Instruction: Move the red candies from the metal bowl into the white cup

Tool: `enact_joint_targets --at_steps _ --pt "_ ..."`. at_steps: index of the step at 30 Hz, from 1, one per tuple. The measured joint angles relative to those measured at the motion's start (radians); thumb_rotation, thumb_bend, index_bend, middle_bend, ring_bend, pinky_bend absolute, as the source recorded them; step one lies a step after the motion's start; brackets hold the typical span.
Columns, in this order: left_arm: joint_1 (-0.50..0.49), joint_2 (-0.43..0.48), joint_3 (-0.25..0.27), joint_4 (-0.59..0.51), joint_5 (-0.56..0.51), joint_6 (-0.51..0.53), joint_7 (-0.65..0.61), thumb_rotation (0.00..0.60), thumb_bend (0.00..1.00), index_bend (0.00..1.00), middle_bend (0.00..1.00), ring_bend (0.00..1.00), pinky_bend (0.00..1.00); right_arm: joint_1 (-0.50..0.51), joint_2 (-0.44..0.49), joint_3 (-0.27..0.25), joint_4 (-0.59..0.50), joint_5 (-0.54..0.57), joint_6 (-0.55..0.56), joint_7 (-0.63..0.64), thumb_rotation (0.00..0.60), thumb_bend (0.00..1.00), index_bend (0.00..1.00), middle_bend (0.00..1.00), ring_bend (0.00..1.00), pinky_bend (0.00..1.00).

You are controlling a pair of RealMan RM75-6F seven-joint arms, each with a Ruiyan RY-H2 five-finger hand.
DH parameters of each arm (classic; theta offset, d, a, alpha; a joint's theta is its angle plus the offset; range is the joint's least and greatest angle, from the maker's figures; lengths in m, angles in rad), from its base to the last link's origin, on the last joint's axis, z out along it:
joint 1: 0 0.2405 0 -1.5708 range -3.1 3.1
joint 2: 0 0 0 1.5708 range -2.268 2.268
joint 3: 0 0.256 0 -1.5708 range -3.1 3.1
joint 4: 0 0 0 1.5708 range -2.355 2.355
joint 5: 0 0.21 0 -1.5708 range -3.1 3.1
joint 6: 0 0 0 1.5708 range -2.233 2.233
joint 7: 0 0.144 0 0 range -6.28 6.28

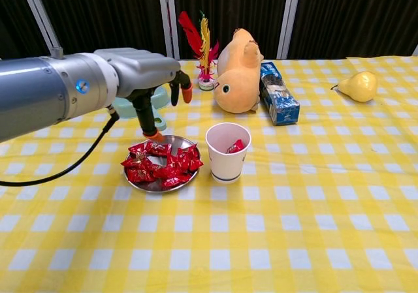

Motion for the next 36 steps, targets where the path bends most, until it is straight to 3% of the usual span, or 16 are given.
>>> enact_joint_targets --at_steps 12,27,32,36 --pt "0.013 -0.008 0.063 0.129 0.055 -0.141 -0.06 0.6 0.2 0.25 0.23 0.85 0.94 0.0 0.001 0.002 -0.002 0.006 -0.002 0.002 0.6 0.34 0.0 0.0 0.0 0.0" --pt "0.01 -0.102 0.095 0.219 0.066 -0.192 -0.072 0.6 0.2 0.25 0.23 0.85 0.94 0.001 0.005 0.003 -0.003 0.01 -0.009 0.013 0.6 0.34 0.0 0.0 0.0 0.0" --pt "0.014 -0.119 0.099 0.242 0.063 -0.197 -0.077 0.6 0.21 0.29 0.27 0.85 0.94 0.001 0.006 0.002 -0.006 0.011 -0.009 0.014 0.6 0.34 0.0 0.0 0.0 0.0" --pt "0.021 -0.142 0.108 0.277 0.06 -0.2 -0.079 0.6 0.26 0.36 0.37 0.86 0.94 0.001 0.007 0.002 -0.007 0.01 -0.008 0.016 0.6 0.34 0.0 0.0 0.0 0.0"
